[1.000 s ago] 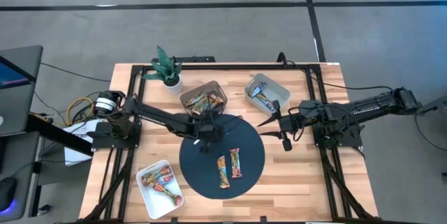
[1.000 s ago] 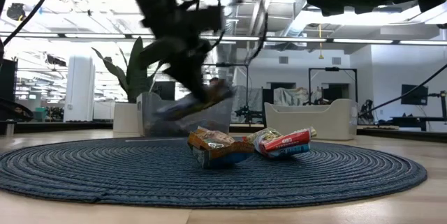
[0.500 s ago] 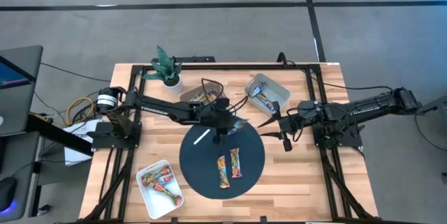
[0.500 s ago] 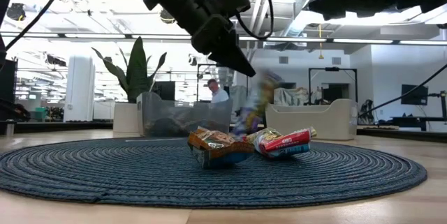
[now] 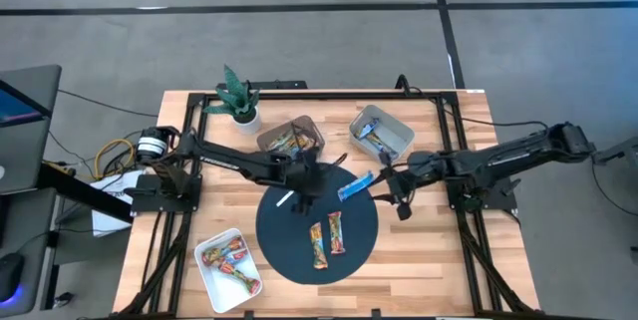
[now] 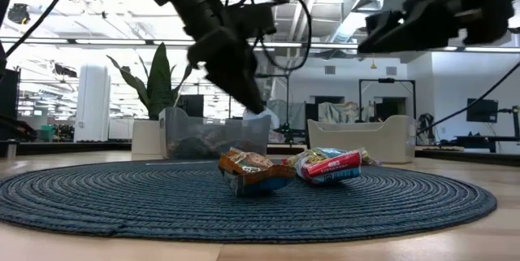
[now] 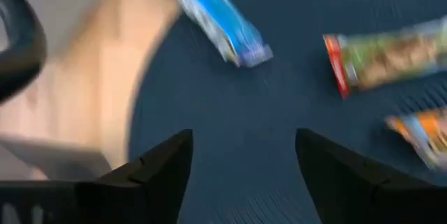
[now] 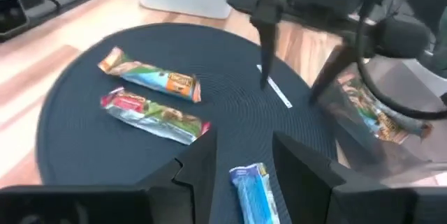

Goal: Pick and place Granola Bars by type
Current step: Put the blue granola bar into the gray bin, then put the yellow granola bar into the black bin

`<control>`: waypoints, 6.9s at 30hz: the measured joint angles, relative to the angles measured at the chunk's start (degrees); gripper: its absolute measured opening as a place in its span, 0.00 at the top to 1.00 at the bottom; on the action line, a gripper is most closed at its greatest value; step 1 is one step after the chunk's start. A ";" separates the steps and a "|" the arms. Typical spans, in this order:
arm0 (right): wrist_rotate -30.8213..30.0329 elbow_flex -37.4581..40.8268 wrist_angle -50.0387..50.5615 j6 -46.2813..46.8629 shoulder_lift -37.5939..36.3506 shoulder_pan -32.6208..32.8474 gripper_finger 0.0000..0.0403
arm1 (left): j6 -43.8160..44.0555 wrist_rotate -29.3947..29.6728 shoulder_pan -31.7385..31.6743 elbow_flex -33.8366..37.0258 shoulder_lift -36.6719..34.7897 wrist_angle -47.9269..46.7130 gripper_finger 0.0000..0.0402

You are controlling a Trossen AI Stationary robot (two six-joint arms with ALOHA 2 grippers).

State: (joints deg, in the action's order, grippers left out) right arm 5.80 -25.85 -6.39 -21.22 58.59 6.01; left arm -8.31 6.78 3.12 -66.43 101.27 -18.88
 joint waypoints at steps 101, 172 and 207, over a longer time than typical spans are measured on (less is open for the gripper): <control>-28.50 -24.34 39.00 23.75 13.57 -17.86 0.90 | 28.49 27.21 27.14 6.97 -5.29 -19.39 0.38; -22.14 -18.07 22.39 11.77 19.08 6.62 0.42 | -12.28 -10.27 14.20 6.97 4.99 18.11 0.38; -17.75 -17.90 22.16 12.66 19.08 6.62 0.42 | -12.92 -12.44 12.52 6.86 9.21 16.69 0.70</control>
State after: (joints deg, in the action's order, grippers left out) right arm -11.94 -43.75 15.76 -8.56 77.67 12.62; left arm -21.22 -5.66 15.64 -59.57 110.49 -2.19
